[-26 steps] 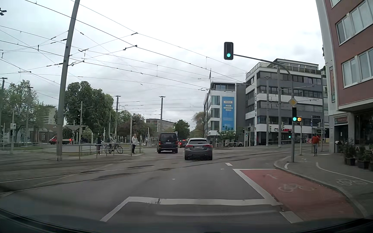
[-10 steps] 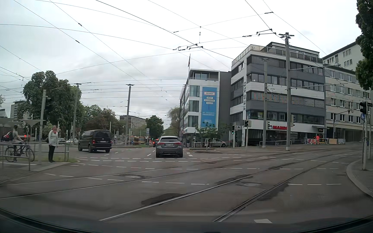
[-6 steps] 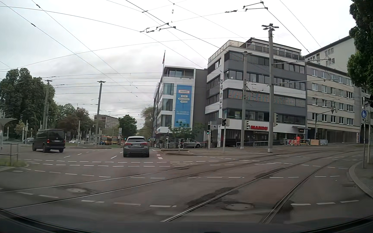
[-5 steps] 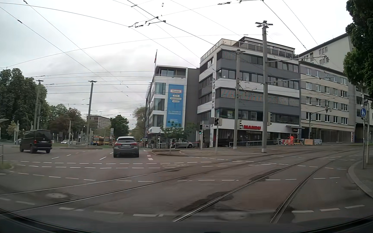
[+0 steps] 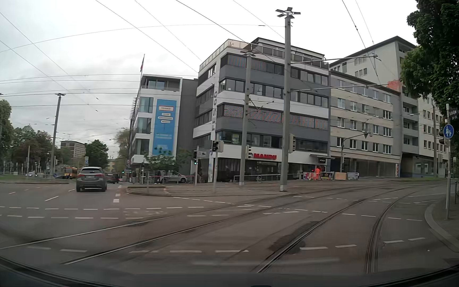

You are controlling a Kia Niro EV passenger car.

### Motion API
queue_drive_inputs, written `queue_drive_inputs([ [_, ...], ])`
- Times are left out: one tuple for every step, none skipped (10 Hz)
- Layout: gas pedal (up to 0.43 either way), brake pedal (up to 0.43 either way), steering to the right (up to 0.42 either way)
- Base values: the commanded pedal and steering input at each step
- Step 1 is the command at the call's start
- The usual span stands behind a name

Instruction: Follow the waypoints while adhering to traffic rules and regulations

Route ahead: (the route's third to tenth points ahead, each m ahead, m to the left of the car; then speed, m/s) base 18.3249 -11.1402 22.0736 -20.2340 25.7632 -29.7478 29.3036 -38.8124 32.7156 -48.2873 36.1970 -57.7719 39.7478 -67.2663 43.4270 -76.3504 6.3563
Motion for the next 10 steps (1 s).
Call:
queue_drive_inputs([
  [0.138, 0.0, 0.228],
  [0.138, 0.0, 0.228],
  [0.138, 0.0, 0.224],
  [0.15, 0.0, 0.218],
  [0.15, 0.0, 0.214],
  [0.15, 0.0, 0.213],
  [0.157, 0.0, 0.215],
  [0.157, 0.0, 0.219],
  [0.157, 0.0, 0.226],
  [0.169, 0.0, 0.235],
])
